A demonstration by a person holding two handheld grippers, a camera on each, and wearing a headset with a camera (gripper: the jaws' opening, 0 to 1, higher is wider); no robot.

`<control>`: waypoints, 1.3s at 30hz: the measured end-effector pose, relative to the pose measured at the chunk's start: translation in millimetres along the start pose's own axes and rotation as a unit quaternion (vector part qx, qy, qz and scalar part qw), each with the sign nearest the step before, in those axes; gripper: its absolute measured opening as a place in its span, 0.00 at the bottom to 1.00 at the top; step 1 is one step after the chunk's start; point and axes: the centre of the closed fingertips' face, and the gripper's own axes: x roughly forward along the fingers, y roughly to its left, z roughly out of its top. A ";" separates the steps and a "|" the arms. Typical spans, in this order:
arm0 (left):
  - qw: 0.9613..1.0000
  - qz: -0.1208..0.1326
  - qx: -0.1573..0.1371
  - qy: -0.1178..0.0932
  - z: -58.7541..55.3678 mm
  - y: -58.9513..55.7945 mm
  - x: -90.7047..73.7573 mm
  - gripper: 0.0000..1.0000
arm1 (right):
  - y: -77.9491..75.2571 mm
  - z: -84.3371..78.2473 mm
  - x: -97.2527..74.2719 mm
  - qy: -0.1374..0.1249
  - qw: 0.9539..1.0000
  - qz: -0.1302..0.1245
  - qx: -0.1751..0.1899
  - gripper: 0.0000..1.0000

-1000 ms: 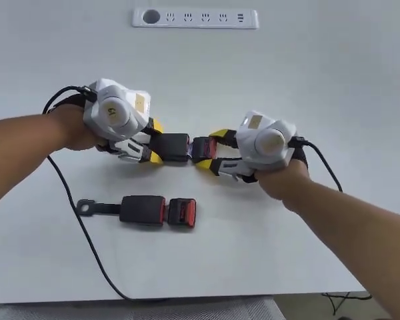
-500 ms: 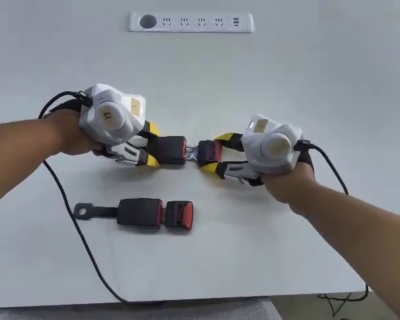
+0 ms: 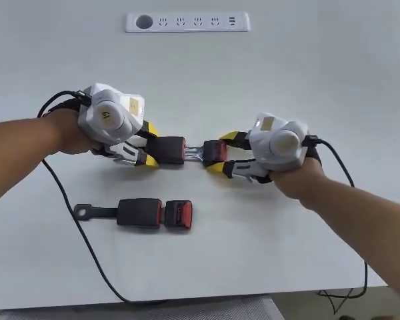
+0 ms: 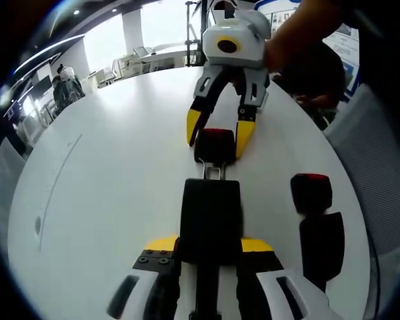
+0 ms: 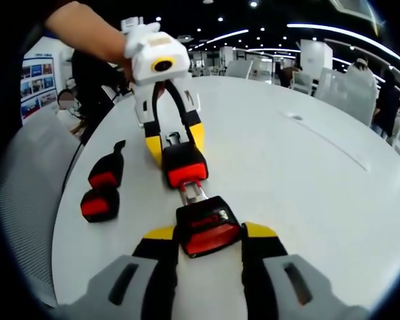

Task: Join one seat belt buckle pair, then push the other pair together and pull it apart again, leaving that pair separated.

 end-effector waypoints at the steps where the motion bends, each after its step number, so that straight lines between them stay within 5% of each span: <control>1: 1.000 0.000 -0.001 0.000 0.2 -0.2 0.1 0.33 | -0.4 -1.0 -1.3 0.002 1.000 0.001 -0.001 0.36; 39: 1.000 0.001 -0.008 0.004 -0.6 -0.7 0.0 0.33 | -25.3 -53.8 -70.4 0.035 0.999 -0.003 -0.003 0.35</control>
